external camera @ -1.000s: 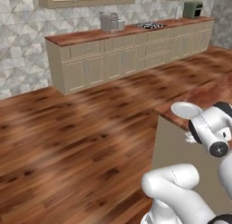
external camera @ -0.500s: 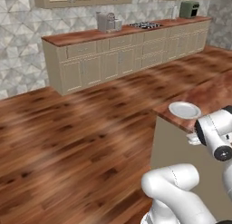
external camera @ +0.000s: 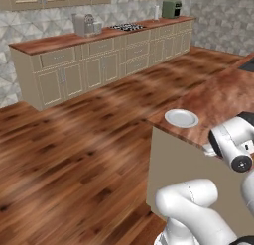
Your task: Take the baked cake out of the oven and place it on the plate for cooling. Then close the oven door.
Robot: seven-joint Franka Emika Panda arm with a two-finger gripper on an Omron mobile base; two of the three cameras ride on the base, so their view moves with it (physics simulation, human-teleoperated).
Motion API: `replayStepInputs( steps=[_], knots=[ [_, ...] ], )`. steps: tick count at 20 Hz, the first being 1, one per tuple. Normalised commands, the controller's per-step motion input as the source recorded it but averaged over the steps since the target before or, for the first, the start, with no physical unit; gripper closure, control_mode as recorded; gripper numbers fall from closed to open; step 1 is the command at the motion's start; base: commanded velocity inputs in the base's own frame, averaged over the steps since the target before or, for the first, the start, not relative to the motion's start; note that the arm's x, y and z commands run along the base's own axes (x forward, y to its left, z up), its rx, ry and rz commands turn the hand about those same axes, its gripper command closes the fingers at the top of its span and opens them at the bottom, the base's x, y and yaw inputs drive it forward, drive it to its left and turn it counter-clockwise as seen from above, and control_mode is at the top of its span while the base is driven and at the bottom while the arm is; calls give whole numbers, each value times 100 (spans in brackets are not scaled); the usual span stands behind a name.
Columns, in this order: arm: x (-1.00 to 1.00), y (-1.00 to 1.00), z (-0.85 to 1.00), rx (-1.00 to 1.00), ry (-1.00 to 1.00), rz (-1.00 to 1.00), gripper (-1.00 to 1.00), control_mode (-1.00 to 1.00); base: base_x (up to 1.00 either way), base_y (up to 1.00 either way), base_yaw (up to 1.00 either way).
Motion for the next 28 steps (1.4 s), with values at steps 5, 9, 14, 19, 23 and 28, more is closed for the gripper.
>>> replayStepInputs(
  steps=[5, 9, 14, 19, 23, 28],
  knots=[
    [0, 0, 0, 0, 0, 0, 100, 100, 0, -2, 1],
    [20, -5, 1, 0, 0, 14, 100, -100, 0, 0, 0],
    [40, -9, 6, 1, 1, 25, 100, -100, 0, 0, 0],
    [65, -6, 20, 4, 9, 28, 100, -100, 0, 0, 0],
    [68, -25, 21, 5, 13, 25, 100, -100, 0, 0, 0],
    [49, -26, 28, 1, 19, 12, 100, -100, 0, 0, 0]
  ],
)
